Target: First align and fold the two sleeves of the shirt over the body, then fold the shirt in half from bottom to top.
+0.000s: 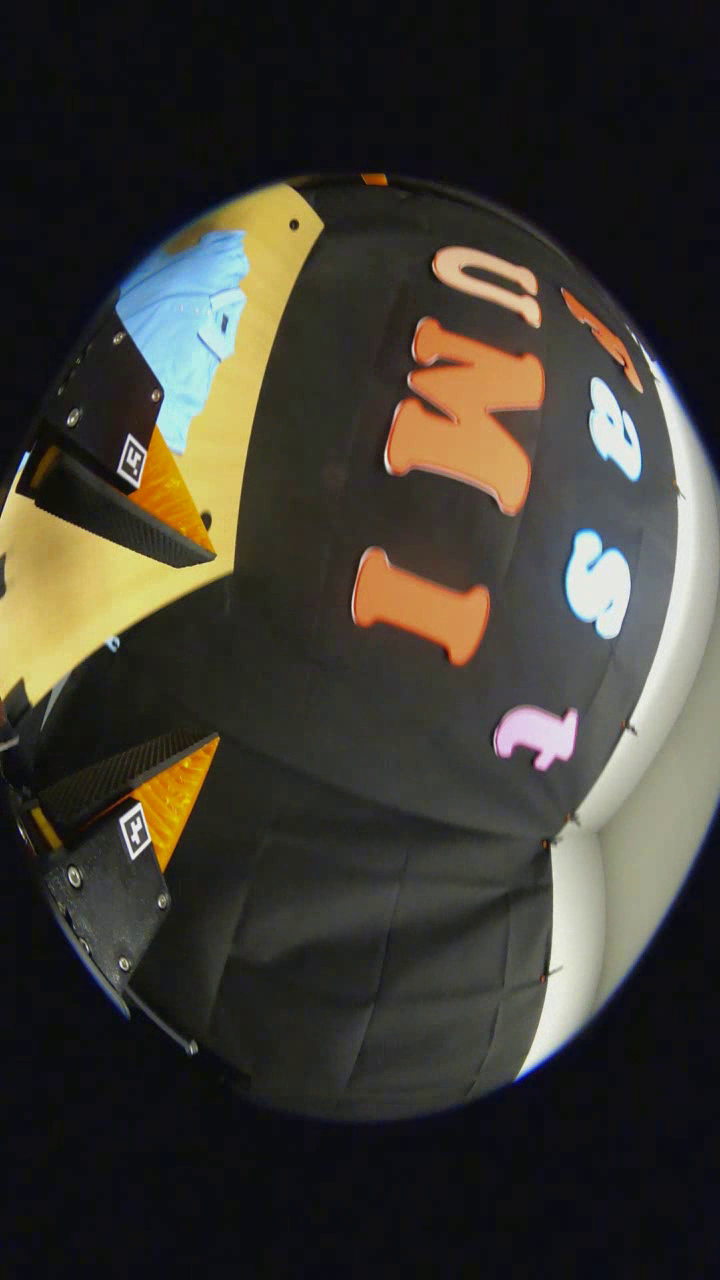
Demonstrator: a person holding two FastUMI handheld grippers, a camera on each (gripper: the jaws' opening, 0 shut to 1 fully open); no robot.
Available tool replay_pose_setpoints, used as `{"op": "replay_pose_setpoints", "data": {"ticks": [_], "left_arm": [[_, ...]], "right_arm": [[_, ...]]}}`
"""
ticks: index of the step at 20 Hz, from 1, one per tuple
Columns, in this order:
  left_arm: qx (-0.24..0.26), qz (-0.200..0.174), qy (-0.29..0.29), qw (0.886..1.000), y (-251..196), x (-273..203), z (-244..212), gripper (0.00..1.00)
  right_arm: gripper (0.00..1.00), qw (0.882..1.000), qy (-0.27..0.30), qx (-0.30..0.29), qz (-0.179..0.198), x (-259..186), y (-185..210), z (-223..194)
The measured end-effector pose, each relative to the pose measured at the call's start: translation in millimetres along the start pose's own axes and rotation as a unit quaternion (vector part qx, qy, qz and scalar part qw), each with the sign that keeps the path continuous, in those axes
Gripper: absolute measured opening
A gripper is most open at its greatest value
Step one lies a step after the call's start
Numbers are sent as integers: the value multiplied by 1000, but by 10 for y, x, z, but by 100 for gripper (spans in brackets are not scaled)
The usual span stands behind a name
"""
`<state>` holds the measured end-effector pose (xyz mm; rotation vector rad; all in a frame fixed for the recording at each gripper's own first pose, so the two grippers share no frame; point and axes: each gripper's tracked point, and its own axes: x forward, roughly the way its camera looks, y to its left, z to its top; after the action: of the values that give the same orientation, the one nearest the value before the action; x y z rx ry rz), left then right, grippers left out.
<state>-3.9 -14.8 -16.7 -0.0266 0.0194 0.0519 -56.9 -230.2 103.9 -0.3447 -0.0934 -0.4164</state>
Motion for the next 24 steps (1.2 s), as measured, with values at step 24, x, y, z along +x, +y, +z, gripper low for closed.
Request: {"op": "replay_pose_setpoints", "data": {"ticks": [24], "left_arm": [[26, 87, 37, 995, 883, -61, -367, 99]], "right_arm": [[99, 946, 187, 10, 264, 895, 3402, -1155]]}}
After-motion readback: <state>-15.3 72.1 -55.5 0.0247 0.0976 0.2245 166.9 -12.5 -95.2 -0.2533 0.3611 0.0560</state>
